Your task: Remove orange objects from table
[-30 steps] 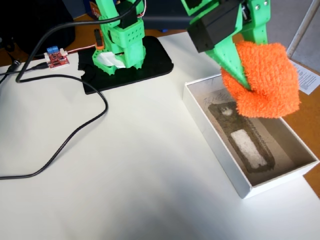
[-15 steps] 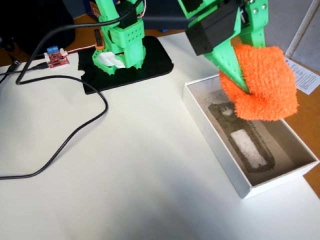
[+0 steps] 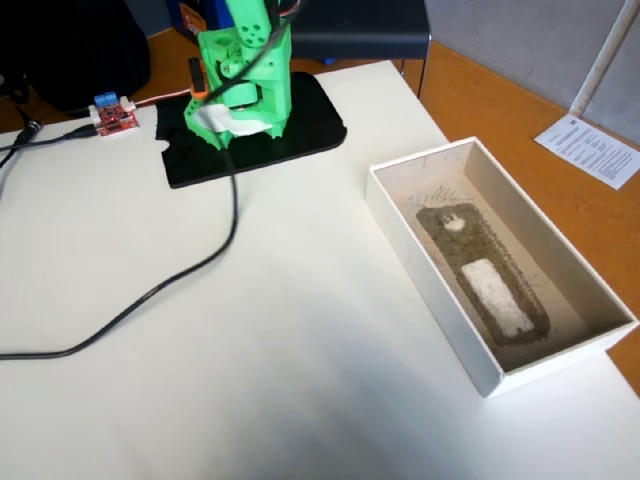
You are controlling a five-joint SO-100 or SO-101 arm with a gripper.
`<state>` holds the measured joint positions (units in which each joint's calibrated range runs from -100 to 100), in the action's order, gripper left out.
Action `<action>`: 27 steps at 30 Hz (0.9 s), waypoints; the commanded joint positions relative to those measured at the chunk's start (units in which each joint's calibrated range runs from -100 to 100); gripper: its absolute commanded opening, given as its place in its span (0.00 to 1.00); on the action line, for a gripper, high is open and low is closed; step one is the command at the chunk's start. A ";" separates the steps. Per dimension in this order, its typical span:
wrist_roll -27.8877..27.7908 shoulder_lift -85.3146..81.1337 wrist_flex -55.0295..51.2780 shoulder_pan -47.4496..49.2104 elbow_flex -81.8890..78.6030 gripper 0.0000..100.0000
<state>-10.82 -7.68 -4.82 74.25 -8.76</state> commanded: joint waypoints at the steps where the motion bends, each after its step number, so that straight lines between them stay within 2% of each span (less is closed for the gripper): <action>1: -0.49 0.42 3.16 2.01 5.46 0.58; 9: 3.22 -4.53 2.35 -2.42 -0.06 0.58; 13: 6.35 -9.32 -1.63 -10.63 -6.36 0.58; 15: 8.50 -13.01 -5.03 -18.69 -12.46 0.58; 18: 10.45 -18.80 -13.79 -35.84 -23.80 0.58; 23: 10.74 -26.69 -24.08 -65.93 -46.86 0.58; 27: 9.62 -35.92 -34.87 -79.32 -62.27 0.58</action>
<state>-0.17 -35.27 -32.04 6.60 -60.19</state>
